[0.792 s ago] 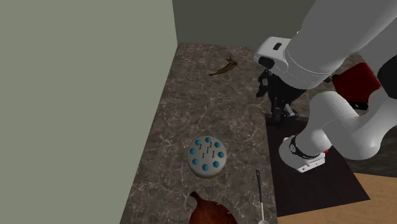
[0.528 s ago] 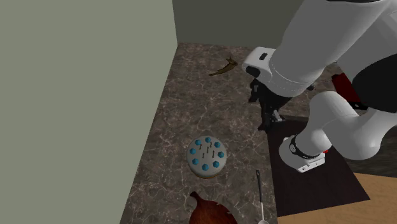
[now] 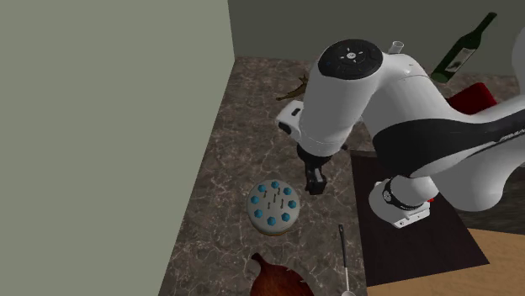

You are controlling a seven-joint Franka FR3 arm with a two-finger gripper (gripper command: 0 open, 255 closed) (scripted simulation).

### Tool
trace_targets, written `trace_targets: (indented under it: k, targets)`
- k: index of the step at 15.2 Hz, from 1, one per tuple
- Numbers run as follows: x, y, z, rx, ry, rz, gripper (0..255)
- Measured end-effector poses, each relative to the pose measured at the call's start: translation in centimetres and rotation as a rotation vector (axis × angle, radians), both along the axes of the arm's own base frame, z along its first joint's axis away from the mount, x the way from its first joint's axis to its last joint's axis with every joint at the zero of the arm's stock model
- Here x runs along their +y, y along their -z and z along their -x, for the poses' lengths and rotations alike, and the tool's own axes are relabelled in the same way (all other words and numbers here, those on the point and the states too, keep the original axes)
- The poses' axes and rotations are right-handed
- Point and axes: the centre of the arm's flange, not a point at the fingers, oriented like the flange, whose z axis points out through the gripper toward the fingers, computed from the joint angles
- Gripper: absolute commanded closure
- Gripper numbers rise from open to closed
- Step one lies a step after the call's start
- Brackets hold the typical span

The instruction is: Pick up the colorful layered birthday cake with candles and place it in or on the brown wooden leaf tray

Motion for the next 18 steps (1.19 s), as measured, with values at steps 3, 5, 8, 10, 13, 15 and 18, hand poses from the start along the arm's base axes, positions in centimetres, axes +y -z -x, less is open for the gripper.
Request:
trace_targets:
  k: [3,5,8,10,13,15,18]
  targets:
    - [-0.3,3.0,-2.8,0.008,0.014,-0.022,0]
    - [-0.5,5.0,-4.6,0.014,0.023,-0.036,0]
    - [-0.6,7.7,-6.9,0.021,0.037,-0.057,0]
    - [-0.8,9.5,-7.7,0.025,0.042,-0.065,0]
    - [-0.6,11.2,-8.0,0.026,0.044,-0.068,0]
    - [-0.6,12.4,-8.0,0.026,0.044,-0.068,0]
    - [-0.6,13.4,-8.1,0.026,0.044,-0.068,0]
